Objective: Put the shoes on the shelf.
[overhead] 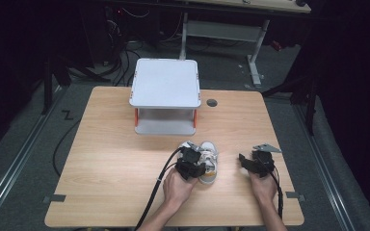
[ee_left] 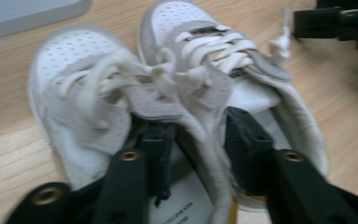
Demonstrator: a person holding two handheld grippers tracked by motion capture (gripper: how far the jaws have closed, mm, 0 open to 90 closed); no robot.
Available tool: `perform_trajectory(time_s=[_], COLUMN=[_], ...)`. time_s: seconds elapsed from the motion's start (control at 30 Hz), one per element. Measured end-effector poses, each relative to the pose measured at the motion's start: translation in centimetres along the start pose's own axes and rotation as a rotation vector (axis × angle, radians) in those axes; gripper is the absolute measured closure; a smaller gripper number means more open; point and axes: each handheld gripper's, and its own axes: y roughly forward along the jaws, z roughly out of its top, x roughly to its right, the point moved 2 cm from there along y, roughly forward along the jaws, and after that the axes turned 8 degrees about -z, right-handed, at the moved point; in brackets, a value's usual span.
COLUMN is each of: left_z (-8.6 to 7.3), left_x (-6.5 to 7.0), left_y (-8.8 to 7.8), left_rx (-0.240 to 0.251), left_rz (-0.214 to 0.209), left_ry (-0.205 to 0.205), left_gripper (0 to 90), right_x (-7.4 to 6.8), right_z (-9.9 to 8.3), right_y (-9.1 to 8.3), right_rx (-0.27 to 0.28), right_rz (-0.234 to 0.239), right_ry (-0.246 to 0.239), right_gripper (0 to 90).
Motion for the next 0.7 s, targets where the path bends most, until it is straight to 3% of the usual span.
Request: perform_trajectory(time_s=[0.33, 0.7], left_z=[-0.3, -0.6], left_x=[-0.2, -1.1], left_y=[-0.3, -1.0], left_rx=[0.015, 0.019], left_rz=[-0.002, 0.001], left_ry=[-0.031, -0.031], left_gripper=[73.2, 80.2], right_x=[0.0, 0.0], right_z=[0.0, 0.0], right_y=[0.0, 0.0], right_rx=[0.000, -0.001], right_rz=[0.001, 0.002], right_ry=[0.000, 0.001], right_gripper=[39.6, 39.3])
